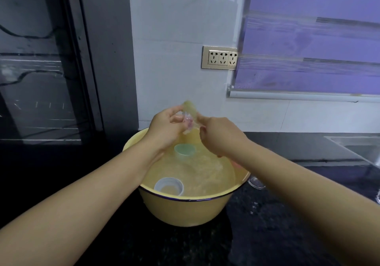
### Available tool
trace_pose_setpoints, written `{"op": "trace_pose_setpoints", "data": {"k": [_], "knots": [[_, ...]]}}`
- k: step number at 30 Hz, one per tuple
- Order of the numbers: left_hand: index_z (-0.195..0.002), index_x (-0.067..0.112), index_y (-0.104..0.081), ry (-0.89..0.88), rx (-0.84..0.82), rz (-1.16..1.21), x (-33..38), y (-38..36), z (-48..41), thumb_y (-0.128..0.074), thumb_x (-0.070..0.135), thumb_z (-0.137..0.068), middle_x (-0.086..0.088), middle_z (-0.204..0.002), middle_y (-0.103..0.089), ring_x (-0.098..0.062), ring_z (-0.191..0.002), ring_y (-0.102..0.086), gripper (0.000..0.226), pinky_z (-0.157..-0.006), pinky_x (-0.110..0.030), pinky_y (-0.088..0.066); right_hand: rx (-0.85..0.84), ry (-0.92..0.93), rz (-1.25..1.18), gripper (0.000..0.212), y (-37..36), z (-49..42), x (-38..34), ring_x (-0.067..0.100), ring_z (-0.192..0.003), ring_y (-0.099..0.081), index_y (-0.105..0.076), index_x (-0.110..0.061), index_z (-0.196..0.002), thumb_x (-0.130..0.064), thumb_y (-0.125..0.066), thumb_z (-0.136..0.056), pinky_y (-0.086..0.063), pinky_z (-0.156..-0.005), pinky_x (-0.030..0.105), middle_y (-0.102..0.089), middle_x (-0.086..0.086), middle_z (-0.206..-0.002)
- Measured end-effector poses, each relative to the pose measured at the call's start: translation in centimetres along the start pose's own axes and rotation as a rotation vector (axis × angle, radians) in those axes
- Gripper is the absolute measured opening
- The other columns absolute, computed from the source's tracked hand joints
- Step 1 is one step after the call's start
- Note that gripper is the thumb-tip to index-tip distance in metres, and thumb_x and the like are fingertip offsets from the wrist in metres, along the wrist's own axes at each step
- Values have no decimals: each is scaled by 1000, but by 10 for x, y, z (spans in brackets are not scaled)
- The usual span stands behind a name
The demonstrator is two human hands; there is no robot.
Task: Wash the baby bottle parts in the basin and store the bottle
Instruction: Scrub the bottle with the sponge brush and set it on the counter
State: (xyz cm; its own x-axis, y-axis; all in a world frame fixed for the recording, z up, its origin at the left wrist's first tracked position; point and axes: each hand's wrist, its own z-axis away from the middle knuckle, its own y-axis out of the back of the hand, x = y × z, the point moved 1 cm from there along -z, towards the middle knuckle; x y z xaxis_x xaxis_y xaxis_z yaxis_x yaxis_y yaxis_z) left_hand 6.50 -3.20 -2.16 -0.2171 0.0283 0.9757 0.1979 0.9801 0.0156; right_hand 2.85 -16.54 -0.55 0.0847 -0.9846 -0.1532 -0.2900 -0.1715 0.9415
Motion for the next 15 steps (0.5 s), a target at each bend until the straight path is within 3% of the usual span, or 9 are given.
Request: {"op": "trace_pose_setpoints", "data": {"k": [3,6,9,12,15], "knots": [[-137,14,-46,-15,2,-46,-2,0,-2,-61,2,-89,-3,-103,-65,-14,-101,-62,52,-82,-15,-46,-11,0,-34,46,1,0,13,14,-39,-51,-42,-32,-138,-19,-31,-95,-50,-58,29,-49,1,-71],[-136,15,-47,-5,7,-56,-2,2,-4,-61,6,-90,-3,-109,-64,-14,-107,-60,49,-97,-24,-43,-77,-58,-79,46,5,3,26,15,-38,-53,-46,-28,-137,-17,-29,-96,-52,-57,25,-57,4,-80],[-131,18,-51,30,5,-60,-5,4,-7,-60,3,-90,-6,-117,-64,-16,-113,-59,45,-106,-33,-40,-130,-102,-240,43,11,6,34,16,-40,-54,-43,-32,-140,-27,-32,-99,-41,-38,11,-55,-5,-69],[-127,17,-53,43,1,-38,-5,3,-8,-56,-1,-89,-6,-120,-64,-16,-114,-58,42,-105,-32,-41,-106,-77,-322,43,14,10,32,22,-52,-60,-41,-35,-141,-35,-37,-98,-37,-34,9,-50,-6,-59],[-122,15,-54,35,4,24,-4,4,-9,-54,-2,-89,-2,-114,-66,-15,-105,-60,38,-95,-29,-46,-66,-52,-352,43,16,11,25,22,-47,-57,-44,-30,-140,-29,-38,-97,-38,-35,9,-47,-12,-62]]}}
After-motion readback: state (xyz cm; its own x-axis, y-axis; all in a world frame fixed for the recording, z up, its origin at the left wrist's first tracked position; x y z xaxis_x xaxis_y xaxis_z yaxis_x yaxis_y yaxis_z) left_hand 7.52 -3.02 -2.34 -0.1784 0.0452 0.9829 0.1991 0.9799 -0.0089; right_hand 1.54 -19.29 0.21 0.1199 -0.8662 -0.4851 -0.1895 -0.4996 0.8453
